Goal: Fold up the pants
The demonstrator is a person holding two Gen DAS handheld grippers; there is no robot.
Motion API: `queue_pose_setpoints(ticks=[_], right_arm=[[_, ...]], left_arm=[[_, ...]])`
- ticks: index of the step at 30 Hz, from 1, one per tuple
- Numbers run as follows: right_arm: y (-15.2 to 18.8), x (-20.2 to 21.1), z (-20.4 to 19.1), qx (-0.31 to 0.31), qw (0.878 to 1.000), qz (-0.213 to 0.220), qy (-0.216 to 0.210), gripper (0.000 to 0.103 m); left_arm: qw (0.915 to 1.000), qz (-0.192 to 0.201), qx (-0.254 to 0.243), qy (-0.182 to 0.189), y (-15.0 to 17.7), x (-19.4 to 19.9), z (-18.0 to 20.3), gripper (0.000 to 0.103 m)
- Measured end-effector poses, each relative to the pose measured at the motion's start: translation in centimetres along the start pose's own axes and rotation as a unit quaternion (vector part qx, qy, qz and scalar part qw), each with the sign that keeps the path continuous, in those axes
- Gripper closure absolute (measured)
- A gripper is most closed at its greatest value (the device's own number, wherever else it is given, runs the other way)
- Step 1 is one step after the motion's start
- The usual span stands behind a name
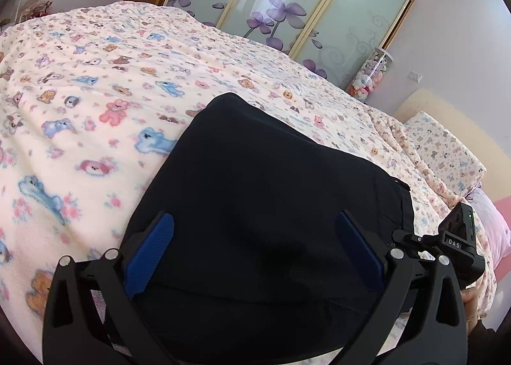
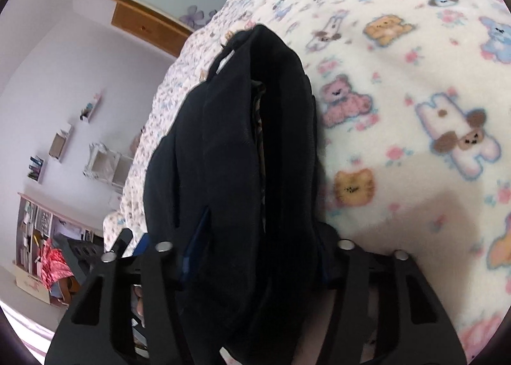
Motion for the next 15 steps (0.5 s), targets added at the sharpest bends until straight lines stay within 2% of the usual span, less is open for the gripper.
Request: queue_pose_setpoints(ticks=[2, 7, 9, 12, 15], right_arm=[[0.1, 0.9, -1.0, 0.020, 1.000, 0.013, 0.005, 0.065], [0.9, 1.6, -6.8, 0.142, 0.988, 0.045, 0.045, 0.066], [1.2, 1.4, -7.9, 0.171, 0.982, 0.048, 0.060, 0.066], [0.6, 1.2, -6.6, 0.149, 0.986, 0.040, 0.069, 0.066], [0.2, 0.8, -5.7, 0.126, 0.989, 0.032, 0.065, 0.066]], left_arm=[[1.0000, 0.000, 0.001, 0.002, 0.0, 0.0, 0.0, 0.002], [0.9999, 0.003, -0.001, 0.011, 0.0, 0.2, 0.4, 0.002], [0.9998, 0.006, -0.006, 0.015, -0.1, 0.4, 0.7, 0.002], [0.9995, 0.012, -0.010, 0.026, -0.2, 1.4, 1.0, 0.002], [0.9997, 0.012, -0.008, 0.021, -1.6, 3.0, 0.1, 0.002]])
Point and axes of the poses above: each gripper's, at about its wrist camera, not at the fingertips, and x roughly against the way its jaws point, z to its right, y to its underside, the point moved 8 cm from there along -x, roughly the way its jaws point, and after that the axes turned 11 degrees about -z, right-handed, at the moved point
